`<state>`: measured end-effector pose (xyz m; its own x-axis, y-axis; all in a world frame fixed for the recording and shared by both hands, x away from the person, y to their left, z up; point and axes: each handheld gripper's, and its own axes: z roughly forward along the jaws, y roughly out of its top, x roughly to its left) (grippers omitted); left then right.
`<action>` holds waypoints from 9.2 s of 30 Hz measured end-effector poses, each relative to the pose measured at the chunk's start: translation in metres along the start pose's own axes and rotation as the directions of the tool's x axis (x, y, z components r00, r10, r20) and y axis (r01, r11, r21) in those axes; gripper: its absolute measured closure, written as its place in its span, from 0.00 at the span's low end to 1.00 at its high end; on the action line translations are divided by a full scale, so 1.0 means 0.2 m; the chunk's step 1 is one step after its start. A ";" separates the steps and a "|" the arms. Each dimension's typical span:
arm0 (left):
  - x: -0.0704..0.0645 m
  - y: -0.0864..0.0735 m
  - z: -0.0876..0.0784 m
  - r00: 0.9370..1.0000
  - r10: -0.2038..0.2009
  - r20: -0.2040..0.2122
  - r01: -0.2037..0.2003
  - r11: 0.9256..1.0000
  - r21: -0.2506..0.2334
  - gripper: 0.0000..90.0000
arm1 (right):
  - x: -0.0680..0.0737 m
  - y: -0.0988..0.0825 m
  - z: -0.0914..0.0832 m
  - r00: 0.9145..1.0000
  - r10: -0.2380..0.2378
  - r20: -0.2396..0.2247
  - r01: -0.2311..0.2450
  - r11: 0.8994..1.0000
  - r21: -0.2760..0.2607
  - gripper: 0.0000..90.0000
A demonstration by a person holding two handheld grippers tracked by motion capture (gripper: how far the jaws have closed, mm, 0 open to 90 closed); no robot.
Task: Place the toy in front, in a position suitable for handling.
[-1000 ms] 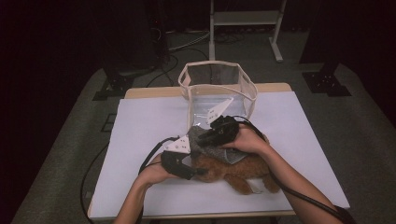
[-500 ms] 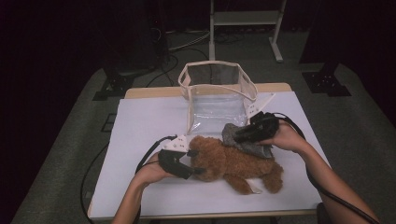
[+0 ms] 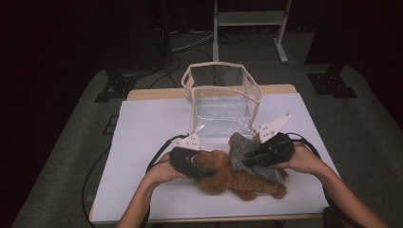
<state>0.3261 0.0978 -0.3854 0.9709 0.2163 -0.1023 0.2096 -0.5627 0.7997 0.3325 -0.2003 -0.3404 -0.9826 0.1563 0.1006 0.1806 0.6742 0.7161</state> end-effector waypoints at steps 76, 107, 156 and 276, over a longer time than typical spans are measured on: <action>-0.16 -0.16 -0.12 0.965 0.200 -0.169 -0.202 0.979 0.009 0.53 | -0.22 -0.21 -0.20 0.973 0.198 0.119 -0.188 0.978 -0.092 0.87; -0.19 -0.10 -0.07 0.953 0.254 -0.164 -0.255 0.967 0.015 0.52 | -0.14 0.09 -0.01 0.998 0.054 -0.027 -0.052 0.995 0.085 0.87; -0.07 0.02 0.02 0.980 0.156 -0.126 -0.159 0.987 -0.020 0.50 | 0.03 0.14 -0.16 0.996 -0.027 0.089 0.033 0.998 -0.059 0.87; -0.02 0.55 -0.15 0.992 0.129 -0.004 -0.127 0.972 -0.196 0.44 | -0.01 0.46 -0.44 0.992 -0.075 0.100 0.087 0.989 -0.121 0.88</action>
<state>0.3429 0.0583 -0.2794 0.9894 0.1452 0.0042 0.0576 -0.4184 0.9065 0.3468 -0.2024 -0.2134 -0.9839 0.1771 -0.0227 0.0882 0.5925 0.8007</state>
